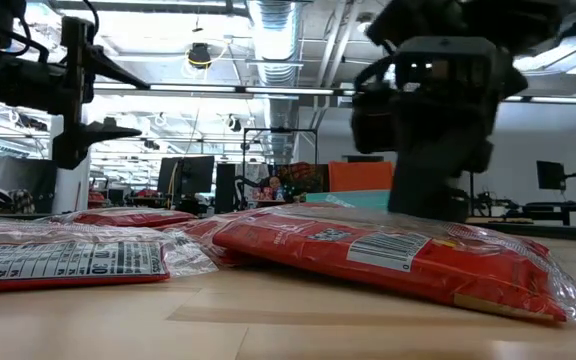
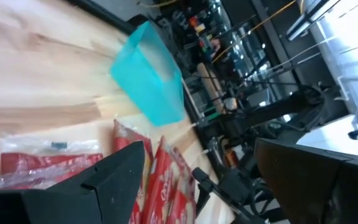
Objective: Sort popcorn bags into baskets
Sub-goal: Put the red popcorn bag into the green bin
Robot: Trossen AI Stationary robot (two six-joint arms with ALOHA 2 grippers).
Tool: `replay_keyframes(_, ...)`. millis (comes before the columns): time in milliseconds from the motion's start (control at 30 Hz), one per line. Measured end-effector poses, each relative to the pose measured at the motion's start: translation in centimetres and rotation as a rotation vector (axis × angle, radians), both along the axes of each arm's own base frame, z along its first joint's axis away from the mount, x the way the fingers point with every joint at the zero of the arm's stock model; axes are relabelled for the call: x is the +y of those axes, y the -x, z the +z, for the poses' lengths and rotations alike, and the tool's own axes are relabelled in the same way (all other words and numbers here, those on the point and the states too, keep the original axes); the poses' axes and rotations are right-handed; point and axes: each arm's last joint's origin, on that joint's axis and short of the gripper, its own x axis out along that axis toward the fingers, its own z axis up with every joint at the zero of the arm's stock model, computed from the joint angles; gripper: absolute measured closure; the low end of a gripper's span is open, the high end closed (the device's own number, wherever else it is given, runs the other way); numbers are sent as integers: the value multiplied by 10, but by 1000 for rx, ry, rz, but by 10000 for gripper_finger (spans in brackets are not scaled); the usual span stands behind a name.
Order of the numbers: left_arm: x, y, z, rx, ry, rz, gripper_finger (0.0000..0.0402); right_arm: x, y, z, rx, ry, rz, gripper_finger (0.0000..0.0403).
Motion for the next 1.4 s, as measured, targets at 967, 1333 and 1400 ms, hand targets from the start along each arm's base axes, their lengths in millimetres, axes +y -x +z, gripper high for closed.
replay_keyframes(967,0,0,-4,45,1,-1,110,-30,3,62,-75,-164,121,398)
replay_keyframes(1333,0,0,-4,37,18,15,110,-139,53,145,-284,-44,-175,399)
replay_keyframes(1400,1,0,-4,36,18,30,110,-169,67,147,-274,10,-265,398)
